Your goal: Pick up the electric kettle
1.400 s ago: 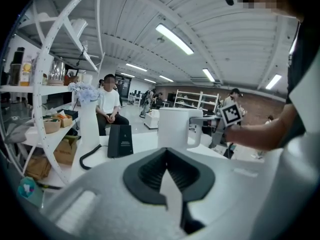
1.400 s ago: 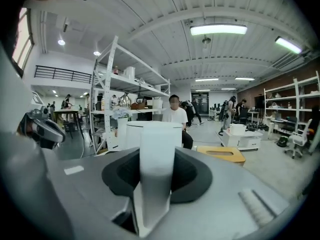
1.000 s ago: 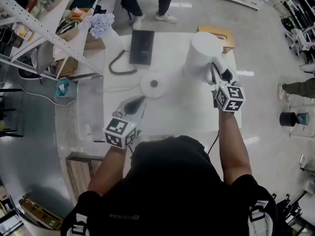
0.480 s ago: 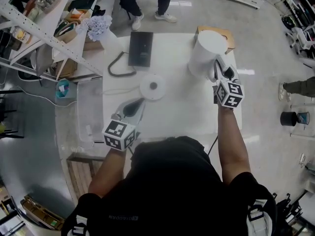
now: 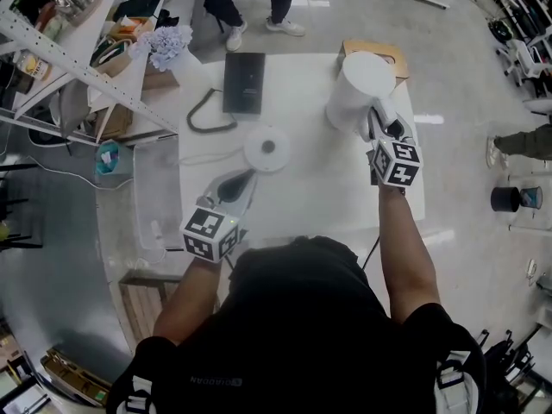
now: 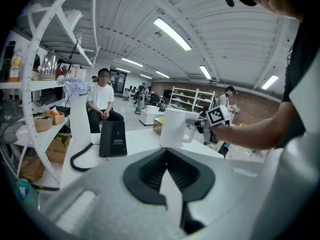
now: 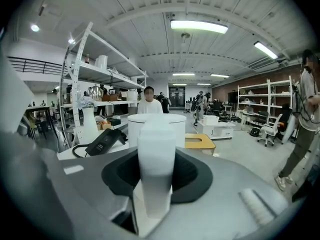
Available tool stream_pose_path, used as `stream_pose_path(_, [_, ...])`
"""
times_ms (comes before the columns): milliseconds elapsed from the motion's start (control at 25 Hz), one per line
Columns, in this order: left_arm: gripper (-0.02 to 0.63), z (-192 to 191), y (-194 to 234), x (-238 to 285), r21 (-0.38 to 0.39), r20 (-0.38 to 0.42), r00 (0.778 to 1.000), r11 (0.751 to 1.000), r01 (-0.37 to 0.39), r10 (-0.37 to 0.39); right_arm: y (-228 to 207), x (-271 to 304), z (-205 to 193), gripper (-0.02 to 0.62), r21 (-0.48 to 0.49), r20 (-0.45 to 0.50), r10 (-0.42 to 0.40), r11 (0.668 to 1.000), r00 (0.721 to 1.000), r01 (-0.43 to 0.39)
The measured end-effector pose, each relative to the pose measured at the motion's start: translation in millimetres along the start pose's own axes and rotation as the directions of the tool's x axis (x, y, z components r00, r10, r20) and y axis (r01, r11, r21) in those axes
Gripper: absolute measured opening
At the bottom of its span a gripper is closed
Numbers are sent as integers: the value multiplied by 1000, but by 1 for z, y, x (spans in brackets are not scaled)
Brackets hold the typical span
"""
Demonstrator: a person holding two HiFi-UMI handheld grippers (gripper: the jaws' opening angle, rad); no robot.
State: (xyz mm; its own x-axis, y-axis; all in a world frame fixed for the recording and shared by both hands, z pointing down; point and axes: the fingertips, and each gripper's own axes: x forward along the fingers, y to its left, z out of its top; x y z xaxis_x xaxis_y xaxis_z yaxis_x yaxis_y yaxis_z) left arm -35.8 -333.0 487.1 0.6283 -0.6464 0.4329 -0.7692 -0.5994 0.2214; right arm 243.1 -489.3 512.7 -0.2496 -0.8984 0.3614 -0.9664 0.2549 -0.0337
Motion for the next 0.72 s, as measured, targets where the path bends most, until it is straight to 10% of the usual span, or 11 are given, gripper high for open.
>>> stream_pose_path(720, [3, -4, -8, -22, 24, 12, 1000, 999, 23, -23, 7, -14, -28, 137, 3, -71, -1, 1000, 997, 1])
